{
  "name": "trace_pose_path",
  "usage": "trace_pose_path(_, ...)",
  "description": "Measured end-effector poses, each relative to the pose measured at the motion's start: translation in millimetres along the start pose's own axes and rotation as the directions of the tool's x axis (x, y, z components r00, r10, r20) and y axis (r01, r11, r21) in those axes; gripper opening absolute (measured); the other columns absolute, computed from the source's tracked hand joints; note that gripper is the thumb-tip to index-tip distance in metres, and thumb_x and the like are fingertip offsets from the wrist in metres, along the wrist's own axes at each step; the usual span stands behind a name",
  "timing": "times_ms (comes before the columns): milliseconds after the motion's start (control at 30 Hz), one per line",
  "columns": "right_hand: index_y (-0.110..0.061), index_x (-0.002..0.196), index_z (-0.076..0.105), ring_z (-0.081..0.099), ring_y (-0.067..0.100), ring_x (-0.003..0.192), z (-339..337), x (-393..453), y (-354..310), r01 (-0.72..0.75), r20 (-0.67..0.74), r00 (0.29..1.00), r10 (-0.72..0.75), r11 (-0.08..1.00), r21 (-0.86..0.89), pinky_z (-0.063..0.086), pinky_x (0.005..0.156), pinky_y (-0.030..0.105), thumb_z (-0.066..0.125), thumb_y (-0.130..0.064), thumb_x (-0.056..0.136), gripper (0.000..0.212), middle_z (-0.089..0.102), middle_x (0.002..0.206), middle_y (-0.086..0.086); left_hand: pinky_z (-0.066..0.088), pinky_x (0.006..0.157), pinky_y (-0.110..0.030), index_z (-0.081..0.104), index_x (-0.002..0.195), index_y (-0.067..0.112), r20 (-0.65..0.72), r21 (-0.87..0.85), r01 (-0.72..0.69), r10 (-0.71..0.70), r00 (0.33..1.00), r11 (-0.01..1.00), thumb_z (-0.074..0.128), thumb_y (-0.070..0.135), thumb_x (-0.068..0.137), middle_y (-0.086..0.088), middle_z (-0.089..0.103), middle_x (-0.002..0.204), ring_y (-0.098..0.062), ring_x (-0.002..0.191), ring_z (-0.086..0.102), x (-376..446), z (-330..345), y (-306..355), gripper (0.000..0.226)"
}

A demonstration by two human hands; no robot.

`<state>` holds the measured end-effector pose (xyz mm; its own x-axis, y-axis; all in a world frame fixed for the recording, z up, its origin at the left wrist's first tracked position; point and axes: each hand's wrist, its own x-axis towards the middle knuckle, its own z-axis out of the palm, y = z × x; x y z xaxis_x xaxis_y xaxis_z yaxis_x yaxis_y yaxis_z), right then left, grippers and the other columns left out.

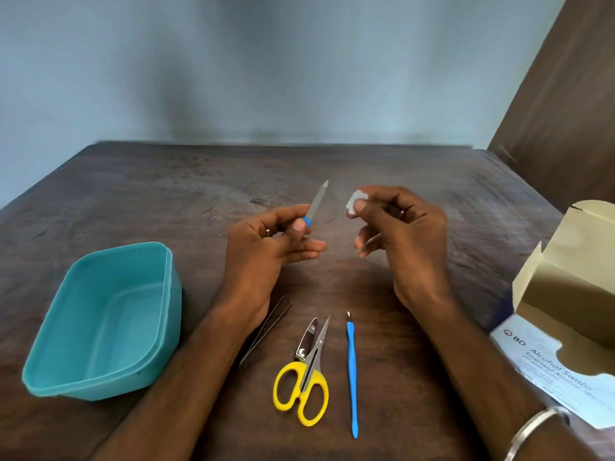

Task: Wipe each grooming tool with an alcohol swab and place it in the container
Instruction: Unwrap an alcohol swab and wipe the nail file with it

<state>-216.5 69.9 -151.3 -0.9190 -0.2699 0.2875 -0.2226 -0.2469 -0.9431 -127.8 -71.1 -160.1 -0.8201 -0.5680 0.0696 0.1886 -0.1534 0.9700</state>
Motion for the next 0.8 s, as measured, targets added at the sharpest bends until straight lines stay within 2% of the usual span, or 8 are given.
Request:
trace_pose_path(133, -0.01, 0.091, 0.075, 0.069, 0.025, 0.059, 4.9, -4.7, 4.3, 0.059, 0.154, 0.988, -0.033, 0.985, -0.165, 0.052, 0.042, 0.034, 0.073, -0.003, 0.086, 0.009, 0.075, 0.082, 0.008, 0.061, 0.064, -0.029, 0.071, 0.107, 0.005, 0.025, -0.032, 0.029, -0.028, 0.999, 0.999, 0.064, 0.005, 0.09, -0.006, 0.071, 0.073, -0.026, 0.069, 0.075, -0.4, -1.6, 0.1, 0.018)
trace_pose_path(200, -0.012, 0.09, 0.076, 0.068, 0.025, 0.055, 5.9, -5.6, 5.3, 0.073, 0.186, 0.982, -0.039, 0.981, -0.182, 0.052, 0.043, 0.034, 0.074, -0.003, 0.085, 0.011, 0.075, 0.079, 0.007, 0.061, 0.065, -0.029, 0.072, 0.106, 0.005, 0.044, -0.026, 0.035, -0.034, 0.998, 0.999, 0.065, 0.006, 0.089, -0.007, 0.07, 0.073, -0.025, 0.067, 0.074, -0.9, -0.8, 0.7, 0.018)
trace_pose_path(300, -0.012, 0.088, 0.074, 0.064, 0.024, 0.049, 7.3, -4.8, 5.7, 0.095, 0.2, 0.978, -0.057, 0.979, -0.183, 0.052, 0.044, 0.034, 0.075, -0.001, 0.084, 0.012, 0.073, 0.074, 0.011, 0.061, 0.064, -0.029, 0.073, 0.103, 0.006, 0.066, -0.02, 0.044, -0.043, 0.997, 0.999, 0.066, 0.005, 0.088, -0.009, 0.07, 0.074, -0.024, 0.063, 0.073, -2.1, 1.0, 1.4, 0.017)
trace_pose_path(400, -0.012, 0.087, 0.074, 0.062, 0.025, 0.047, 6.4, -4.5, 6.1, 0.119, 0.204, 0.976, -0.081, 0.976, -0.183, 0.053, 0.044, 0.039, 0.077, -0.003, 0.083, 0.011, 0.073, 0.072, 0.011, 0.061, 0.062, -0.028, 0.075, 0.102, 0.007, 0.097, 0.001, 0.045, -0.045, 0.994, 0.999, 0.066, 0.006, 0.087, -0.011, 0.071, 0.076, -0.025, 0.063, 0.072, -2.2, 1.3, 0.9, 0.017)
trace_pose_path(533, -0.009, 0.085, 0.074, 0.059, 0.031, 0.046, 5.2, -4.4, 7.1, 0.153, 0.195, 0.974, -0.111, 0.964, -0.215, 0.052, 0.043, 0.041, 0.078, -0.004, 0.083, 0.007, 0.072, 0.071, 0.01, 0.059, 0.06, -0.028, 0.075, 0.103, 0.007, 0.13, 0.036, 0.027, -0.031, 0.991, 0.999, 0.066, 0.005, 0.088, -0.011, 0.069, 0.072, -0.024, 0.06, 0.07, -2.0, 0.7, 0.4, 0.018)
trace_pose_path(667, -0.013, 0.084, 0.074, 0.058, 0.024, 0.046, 3.6, -4.6, 6.3, 0.172, 0.178, 0.975, -0.136, 0.965, -0.201, 0.05, 0.041, 0.039, 0.078, -0.005, 0.083, 0.009, 0.071, 0.072, 0.007, 0.057, 0.057, -0.027, 0.077, 0.096, 0.012, 0.128, 0.029, 0.024, -0.028, 0.991, 0.999, 0.066, 0.003, 0.087, -0.009, 0.069, 0.067, -0.023, 0.056, 0.068, -2.8, 1.3, -0.4, 0.017)
trace_pose_path(800, -0.01, 0.083, 0.075, 0.057, 0.028, 0.048, 4.4, -5.1, 6.4, 0.151, 0.211, 0.971, -0.108, 0.968, -0.202, 0.049, 0.042, 0.044, 0.076, -0.001, 0.082, 0.009, 0.071, 0.074, 0.014, 0.057, 0.057, -0.028, 0.077, 0.095, 0.011, 0.132, 0.029, 0.018, -0.022, 0.991, 0.999, 0.066, 0.003, 0.088, -0.01, 0.068, 0.068, -0.023, 0.056, 0.068, -3.2, 0.8, -0.3, 0.016)
